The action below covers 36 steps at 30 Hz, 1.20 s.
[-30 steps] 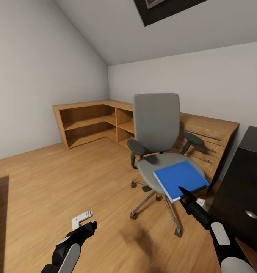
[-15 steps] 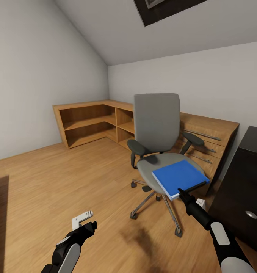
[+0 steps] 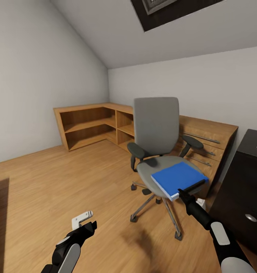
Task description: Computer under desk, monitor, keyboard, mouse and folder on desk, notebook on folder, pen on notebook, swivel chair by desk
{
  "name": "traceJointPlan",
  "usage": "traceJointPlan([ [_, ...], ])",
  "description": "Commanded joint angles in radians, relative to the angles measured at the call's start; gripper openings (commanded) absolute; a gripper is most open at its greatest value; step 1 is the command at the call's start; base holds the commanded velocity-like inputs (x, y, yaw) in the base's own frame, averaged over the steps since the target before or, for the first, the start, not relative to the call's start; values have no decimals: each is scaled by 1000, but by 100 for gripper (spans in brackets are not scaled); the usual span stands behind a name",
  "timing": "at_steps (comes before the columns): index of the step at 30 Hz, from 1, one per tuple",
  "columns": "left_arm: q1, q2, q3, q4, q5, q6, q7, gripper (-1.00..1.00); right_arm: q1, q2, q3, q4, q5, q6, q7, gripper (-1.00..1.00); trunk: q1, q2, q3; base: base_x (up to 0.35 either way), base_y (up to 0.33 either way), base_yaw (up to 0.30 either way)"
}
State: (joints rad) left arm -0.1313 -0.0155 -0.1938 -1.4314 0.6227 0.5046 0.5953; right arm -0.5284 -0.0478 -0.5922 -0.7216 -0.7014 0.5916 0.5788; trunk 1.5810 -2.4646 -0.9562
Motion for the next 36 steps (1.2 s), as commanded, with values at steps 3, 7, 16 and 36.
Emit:
traceJointPlan([
  [3,-1,0,-1,-1,9,2,10,100,-1,0,-2,-5,-1,7,2,-100,-12,21,8,0,0,0],
  [7,-1,0,-1,-1,9,2,11,100,-1,3,3,-72,-1,7,4,-100,-27,49,21,-41,0,0],
  [16,-1,0,-1,0,10,1,10,100,1,6,11,-193,-1,11,6,-100,-62,112,49,-297,0,0],
  [36,-1,-3,-1,43,6,2,9,100,58,18,11,-284,37,20,194,-100,-138,252,112,-233,0,0],
])
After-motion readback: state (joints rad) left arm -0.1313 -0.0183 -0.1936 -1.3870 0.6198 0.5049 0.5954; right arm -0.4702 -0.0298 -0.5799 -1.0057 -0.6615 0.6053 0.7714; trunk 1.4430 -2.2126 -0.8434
